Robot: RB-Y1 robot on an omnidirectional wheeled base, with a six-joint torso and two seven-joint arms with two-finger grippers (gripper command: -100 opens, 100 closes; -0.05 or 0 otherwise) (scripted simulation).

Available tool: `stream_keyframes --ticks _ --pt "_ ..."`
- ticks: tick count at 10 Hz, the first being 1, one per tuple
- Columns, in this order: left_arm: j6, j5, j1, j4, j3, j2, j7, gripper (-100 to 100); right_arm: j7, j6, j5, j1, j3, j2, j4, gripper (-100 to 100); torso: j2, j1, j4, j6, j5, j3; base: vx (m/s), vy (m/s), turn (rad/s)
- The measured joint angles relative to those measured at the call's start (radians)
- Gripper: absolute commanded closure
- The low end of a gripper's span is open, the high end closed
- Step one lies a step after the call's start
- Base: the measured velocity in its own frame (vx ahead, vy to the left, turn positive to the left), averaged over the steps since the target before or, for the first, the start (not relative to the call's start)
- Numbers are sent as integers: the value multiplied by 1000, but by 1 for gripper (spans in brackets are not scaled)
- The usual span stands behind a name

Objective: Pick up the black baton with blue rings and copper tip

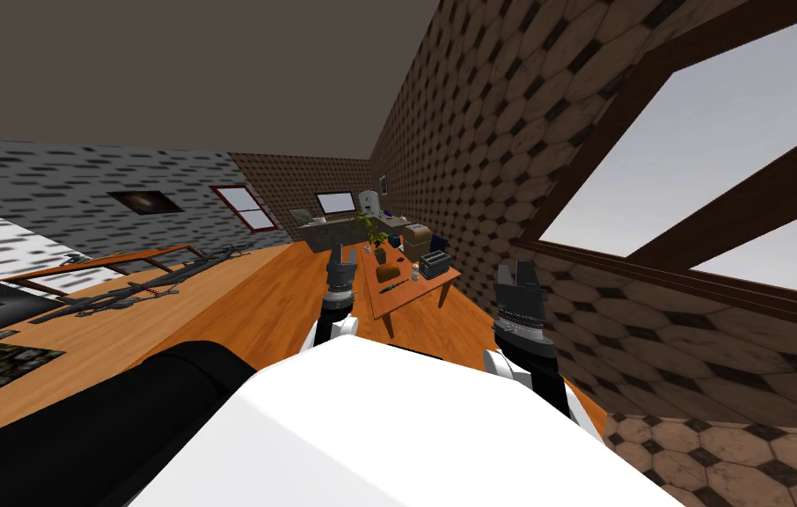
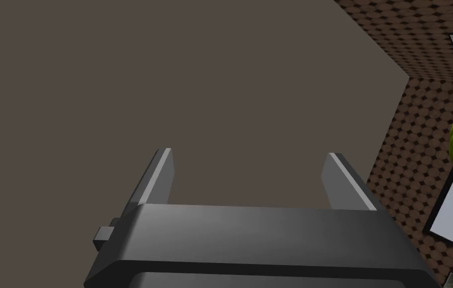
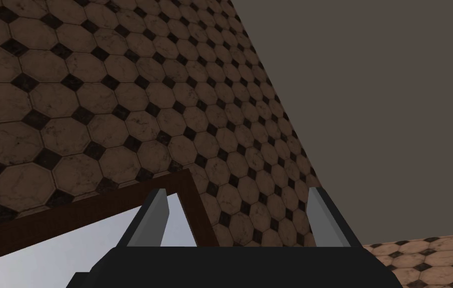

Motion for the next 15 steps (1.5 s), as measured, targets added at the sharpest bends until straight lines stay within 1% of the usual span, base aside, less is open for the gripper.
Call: stream_keyframes --ticks 1,2,3,5,6,7,8,10,11,12,13,14,15 --pt "1 6 -2 12 3 18 4 -100 0 0 0 0 0 0 0 0 -1 -1 0 0 0 -1 65 -98 -55" --pt "5 14 -14 42 4 42 9 -100 0 0 0 0 0 0 0 0 -4 -5 -1 0 -1 -2 80 -111 -36" --pt "17 18 -19 58 -4 56 11 -100 0 0 0 0 0 0 0 0 -5 -7 -1 0 -2 -3 77 -112 -38" --pt "37 37 -40 109 0 84 25 -100 0 0 0 0 0 0 0 0 -6 -7 -1 0 -2 -4 91 -97 -45" --pt "48 45 -54 138 -3 91 30 -100 0 0 0 0 0 0 0 0 -6 -6 -2 0 -1 -4 45 -58 -10" --pt "54 47 -55 150 -7 94 31 -100 0 0 0 0 0 0 0 0 -4 -4 -1 0 -1 -2 44 -63 -31" --pt "55 55 -65 183 -8 98 35 -100 0 0 0 0 0 0 0 0 -4 -4 -1 0 -1 -2 62 -78 -49" --pt "90 79 -101 245 -5 114 52 -100 0 0 0 0 0 0 0 0 -5 -6 -1 0 -1 -3 63 -86 -40" --pt "97 86 -110 271 -5 117 58 -100 0 0 0 0 0 0 0 0 -4 -5 -1 0 -1 -2 56 -60 -31" --pt "106 92 -115 298 -12 115 61 -100 0 0 0 0 0 0 0 0 -4 -4 -1 0 -1 -2 66 -76 -66" --pt "128 109 -138 328 -7 125 72 -100 0 0 0 0 0 0 0 0 -5 -5 -1 0 -1 -3 48 -55 -21" --pt "138 115 -149 358 -8 124 78 -100 0 0 0 0 0 0 0 0 -4 -4 -1 0 -1 -2 48 -58 -33" --pt "146 129 -157 391 -4 135 89 -100 0 0 0 0 0 0 0 0 -3 -4 -1 0 -1 -2 67 -72 -60"
